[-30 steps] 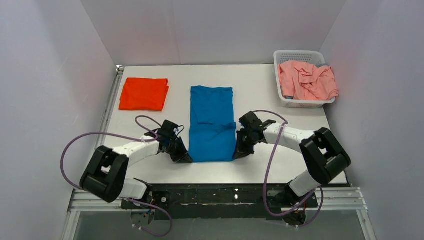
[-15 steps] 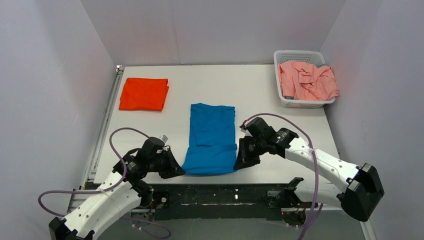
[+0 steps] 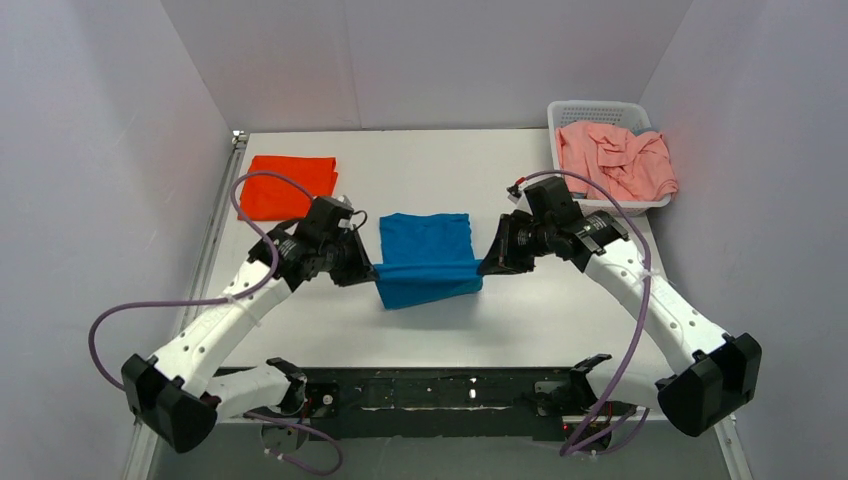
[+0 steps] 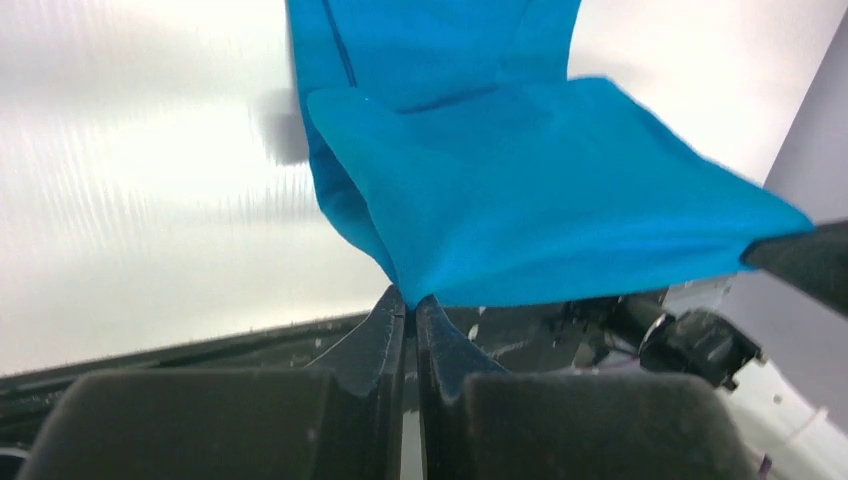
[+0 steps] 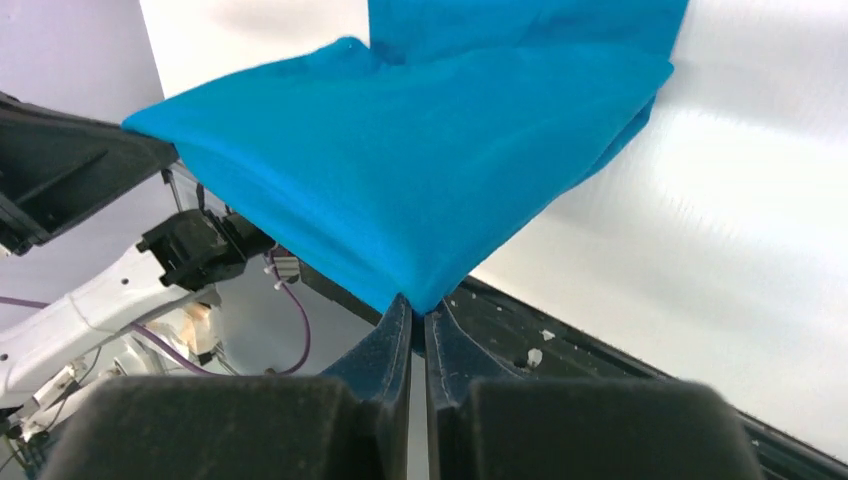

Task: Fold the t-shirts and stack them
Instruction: Fold the long partially folded tshirt into a neat square

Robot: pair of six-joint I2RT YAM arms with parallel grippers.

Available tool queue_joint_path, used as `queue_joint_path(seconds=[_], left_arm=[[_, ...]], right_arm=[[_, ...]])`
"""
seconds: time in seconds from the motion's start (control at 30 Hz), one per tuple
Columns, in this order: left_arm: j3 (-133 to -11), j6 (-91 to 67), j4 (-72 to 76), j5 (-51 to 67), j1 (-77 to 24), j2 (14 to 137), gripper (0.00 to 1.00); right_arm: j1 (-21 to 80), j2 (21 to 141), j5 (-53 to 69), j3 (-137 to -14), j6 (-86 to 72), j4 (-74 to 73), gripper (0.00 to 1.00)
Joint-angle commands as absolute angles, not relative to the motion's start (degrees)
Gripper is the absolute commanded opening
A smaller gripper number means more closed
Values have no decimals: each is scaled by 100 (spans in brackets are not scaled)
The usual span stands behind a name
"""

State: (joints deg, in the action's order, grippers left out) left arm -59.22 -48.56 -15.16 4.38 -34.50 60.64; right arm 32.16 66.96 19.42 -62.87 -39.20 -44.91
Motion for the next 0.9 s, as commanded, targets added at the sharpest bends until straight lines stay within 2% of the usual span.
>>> queue_joint_path(seconds=[0.0,0.3,0.47,0.87], left_arm=[[-6630,-4328,-2187,-115,-2994,6841,0],[-7948,-3700,-2083,517,-2199,8513,0],[-8566,-3501,-2098,476,-2006,9265,0],[-10017,-3356,-2386,461,-1570,11330,0]], right_arm=[[2813,7056,2315,-6883,-3429,-4534,1],[2164,8317,2918,-7759,-3198,-4295,1],[1920,9042,3449,-8212,-3191,-4117,1],[1427,11122,3605,-9301,-3353,-3884,1]])
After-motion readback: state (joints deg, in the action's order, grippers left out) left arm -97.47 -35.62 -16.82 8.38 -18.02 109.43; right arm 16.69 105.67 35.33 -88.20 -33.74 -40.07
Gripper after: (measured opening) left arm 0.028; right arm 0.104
